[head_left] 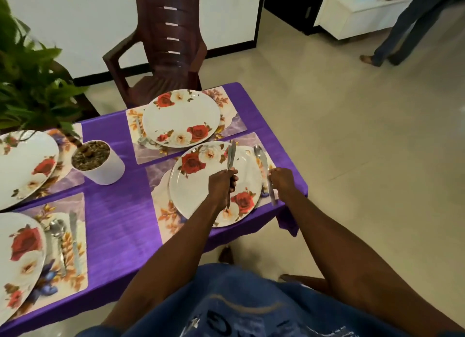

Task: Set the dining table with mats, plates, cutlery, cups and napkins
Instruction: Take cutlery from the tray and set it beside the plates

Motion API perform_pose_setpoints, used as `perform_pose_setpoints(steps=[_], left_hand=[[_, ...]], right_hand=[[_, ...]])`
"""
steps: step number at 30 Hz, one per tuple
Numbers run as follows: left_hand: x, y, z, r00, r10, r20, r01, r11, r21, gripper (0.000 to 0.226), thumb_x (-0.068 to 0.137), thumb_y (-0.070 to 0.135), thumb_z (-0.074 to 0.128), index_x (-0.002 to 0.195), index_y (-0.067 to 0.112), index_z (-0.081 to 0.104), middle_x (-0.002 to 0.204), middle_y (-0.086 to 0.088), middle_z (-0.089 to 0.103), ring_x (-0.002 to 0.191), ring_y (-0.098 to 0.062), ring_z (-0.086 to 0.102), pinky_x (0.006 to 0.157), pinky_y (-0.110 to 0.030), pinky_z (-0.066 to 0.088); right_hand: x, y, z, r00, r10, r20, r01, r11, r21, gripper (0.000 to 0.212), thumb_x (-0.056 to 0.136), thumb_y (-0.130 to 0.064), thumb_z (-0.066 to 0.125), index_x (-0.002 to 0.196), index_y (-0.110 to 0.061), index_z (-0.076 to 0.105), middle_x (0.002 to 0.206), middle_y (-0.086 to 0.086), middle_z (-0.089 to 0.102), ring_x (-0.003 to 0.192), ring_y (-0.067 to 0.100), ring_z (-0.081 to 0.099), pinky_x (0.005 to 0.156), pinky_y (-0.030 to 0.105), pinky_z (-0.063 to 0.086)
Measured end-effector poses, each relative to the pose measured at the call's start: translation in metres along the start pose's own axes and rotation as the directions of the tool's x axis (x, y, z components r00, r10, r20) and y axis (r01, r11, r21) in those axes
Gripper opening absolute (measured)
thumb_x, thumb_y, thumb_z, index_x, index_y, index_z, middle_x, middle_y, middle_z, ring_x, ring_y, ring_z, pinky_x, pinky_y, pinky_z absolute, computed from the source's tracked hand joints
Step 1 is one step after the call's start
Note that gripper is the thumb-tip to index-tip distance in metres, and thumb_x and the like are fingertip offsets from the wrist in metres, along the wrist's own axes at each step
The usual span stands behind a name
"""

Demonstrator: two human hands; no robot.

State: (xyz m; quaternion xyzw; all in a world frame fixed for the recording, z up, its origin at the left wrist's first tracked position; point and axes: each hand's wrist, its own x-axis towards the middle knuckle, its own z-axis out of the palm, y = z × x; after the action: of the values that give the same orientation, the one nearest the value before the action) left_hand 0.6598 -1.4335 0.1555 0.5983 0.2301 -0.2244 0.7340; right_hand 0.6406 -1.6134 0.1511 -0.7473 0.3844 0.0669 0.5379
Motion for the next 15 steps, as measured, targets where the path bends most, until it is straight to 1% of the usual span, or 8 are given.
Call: perform_pose_setpoints(steps=[2, 4, 5, 7, 9, 11, 13, 15], left_hand=[[0.012, 0.010, 0.010, 1.000, 0.012, 0.006, -0.012, 1.000, -0.004, 0.014, 0.088, 0.013, 0.066, 0.089, -0.001, 0.070, 0.066, -0.007, 0.061, 0.052, -0.013, 0.047, 0.047, -0.024, 0.036], [0.023, 0.020, 0.016, 1.000, 0.027, 0.007, -0.027, 1.000, -0.011, 0.015, 0.088, 0.013, 0.066, 0.092, -0.002, 0.070, 0.065, -0.007, 0.060, 0.052, -0.012, 0.046, 0.046, -0.023, 0.035], [0.029, 0.021, 0.017, 1.000, 0.025, -0.006, -0.025, 1.000, -0.016, 0.015, 0.087, 0.012, 0.066, 0.093, -0.002, 0.069, 0.065, -0.007, 0.060, 0.052, -0.012, 0.046, 0.045, -0.022, 0.034], [0.036, 0.022, 0.017, 0.999, 0.015, -0.034, -0.016, 0.999, -0.032, 0.014, 0.086, 0.011, 0.067, 0.093, 0.000, 0.069, 0.065, -0.006, 0.060, 0.051, -0.012, 0.045, 0.044, -0.021, 0.034], [0.043, 0.024, 0.020, 0.998, 0.000, -0.064, -0.003, 0.999, -0.050, 0.011, 0.085, 0.011, 0.068, 0.090, 0.002, 0.069, 0.064, -0.006, 0.060, 0.051, -0.012, 0.045, 0.044, -0.021, 0.034], [0.048, 0.023, 0.022, 0.995, -0.018, -0.102, 0.011, 0.998, -0.064, 0.010, 0.085, 0.011, 0.068, 0.088, 0.002, 0.069, 0.064, -0.006, 0.060, 0.051, -0.012, 0.045, 0.043, -0.021, 0.034], [0.052, 0.021, 0.025, 0.990, -0.021, -0.138, 0.008, 0.996, -0.092, 0.009, 0.085, 0.010, 0.066, 0.087, 0.002, 0.069, 0.063, -0.007, 0.059, 0.051, -0.014, 0.044, 0.043, -0.022, 0.033], [0.055, 0.023, 0.031, 0.984, -0.019, -0.177, -0.003, 0.992, -0.128, 0.008, 0.085, 0.010, 0.067, 0.085, 0.002, 0.068, 0.064, -0.007, 0.058, 0.052, -0.014, 0.042, 0.044, -0.022, 0.031]], right_hand=[[0.030, 0.002, -0.006, 0.997, -0.024, -0.073, 0.021, 0.999, -0.038, 0.026, 0.085, -0.006, 0.056, 0.061, -0.016, 0.056, 0.063, 0.004, 0.054, 0.065, 0.022, 0.052, 0.058, 0.034, 0.044], [0.047, -0.004, -0.010, 0.996, -0.040, -0.074, 0.037, 0.998, -0.052, 0.021, 0.078, -0.007, 0.055, 0.059, -0.016, 0.056, 0.063, 0.007, 0.055, 0.063, 0.023, 0.050, 0.064, 0.039, 0.043], [0.049, -0.011, -0.013, 0.998, -0.046, -0.047, 0.044, 0.998, -0.052, 0.020, 0.080, -0.007, 0.054, 0.063, -0.019, 0.057, 0.067, 0.005, 0.056, 0.063, 0.021, 0.050, 0.068, 0.040, 0.046], [0.054, -0.017, -0.016, 1.000, -0.014, 0.025, 0.017, 0.994, -0.112, 0.020, 0.089, -0.009, 0.053, 0.077, -0.023, 0.060, 0.079, 0.003, 0.059, 0.072, 0.017, 0.055, 0.079, 0.035, 0.050], [0.070, -0.019, -0.013, 0.999, -0.042, 0.001, 0.042, 0.982, -0.184, 0.015, 0.090, -0.008, 0.054, 0.089, -0.011, 0.068, 0.092, 0.010, 0.066, 0.086, 0.025, 0.062, 0.085, 0.034, 0.051], [0.084, -0.020, -0.008, 0.993, -0.092, -0.074, 0.072, 0.969, -0.235, 0.017, 0.087, -0.005, 0.057, 0.093, 0.001, 0.072, 0.099, 0.019, 0.071, 0.095, 0.034, 0.065, 0.083, 0.036, 0.050], [0.089, -0.021, -0.005, 0.990, -0.123, -0.067, 0.101, 0.957, -0.272, 0.016, 0.086, -0.003, 0.058, 0.092, 0.001, 0.072, 0.098, 0.019, 0.071, 0.092, 0.033, 0.065, 0.077, 0.031, 0.047], [0.094, -0.024, -0.003, 0.989, -0.142, -0.033, 0.132, 0.966, -0.221, 0.014, 0.083, -0.001, 0.060, 0.089, -0.002, 0.072, 0.095, 0.016, 0.072, 0.087, 0.028, 0.063, 0.070, 0.026, 0.043]])
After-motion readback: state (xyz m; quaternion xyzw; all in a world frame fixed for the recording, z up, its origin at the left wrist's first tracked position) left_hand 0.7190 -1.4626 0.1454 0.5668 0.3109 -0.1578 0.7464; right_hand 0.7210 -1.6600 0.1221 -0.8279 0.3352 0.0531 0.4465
